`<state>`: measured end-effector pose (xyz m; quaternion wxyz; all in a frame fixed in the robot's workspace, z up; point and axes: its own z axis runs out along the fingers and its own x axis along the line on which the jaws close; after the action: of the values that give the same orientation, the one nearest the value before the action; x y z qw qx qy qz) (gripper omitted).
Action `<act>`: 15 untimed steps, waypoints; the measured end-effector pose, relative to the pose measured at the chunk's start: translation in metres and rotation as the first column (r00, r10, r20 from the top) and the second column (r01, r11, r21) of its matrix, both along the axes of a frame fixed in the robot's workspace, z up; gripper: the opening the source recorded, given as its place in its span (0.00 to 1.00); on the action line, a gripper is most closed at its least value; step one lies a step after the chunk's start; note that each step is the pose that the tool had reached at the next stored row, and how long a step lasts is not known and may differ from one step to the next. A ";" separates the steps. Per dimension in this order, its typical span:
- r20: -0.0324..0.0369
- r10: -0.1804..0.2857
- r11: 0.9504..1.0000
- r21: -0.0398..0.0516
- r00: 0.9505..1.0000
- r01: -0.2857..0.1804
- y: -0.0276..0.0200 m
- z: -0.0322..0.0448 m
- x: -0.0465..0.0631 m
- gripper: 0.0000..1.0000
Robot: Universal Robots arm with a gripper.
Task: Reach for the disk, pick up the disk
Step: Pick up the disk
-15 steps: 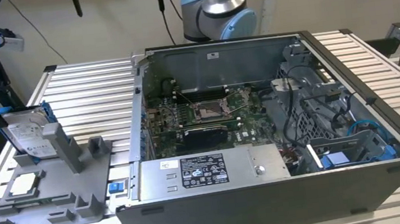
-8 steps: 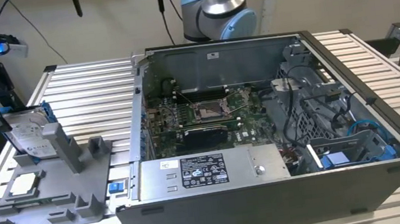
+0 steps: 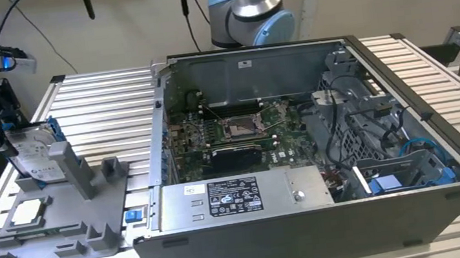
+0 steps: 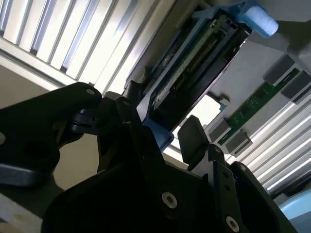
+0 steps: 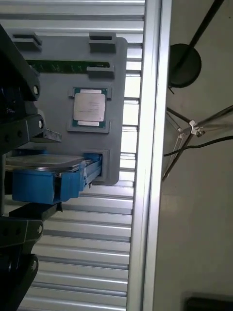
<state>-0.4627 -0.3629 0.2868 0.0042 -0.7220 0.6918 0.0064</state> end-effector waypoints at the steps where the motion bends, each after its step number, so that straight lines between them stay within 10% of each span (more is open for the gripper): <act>1: 0.000 0.000 1.000 0.000 1.000 0.000 0.0001 -0.0018 0.000 1.00; 15: 0.001 -0.001 1.000 0.001 1.000 0.001 0.0023 -0.0162 0.000 1.00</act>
<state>-0.4630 -0.3606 0.2706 0.0048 -0.7218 0.6921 0.0064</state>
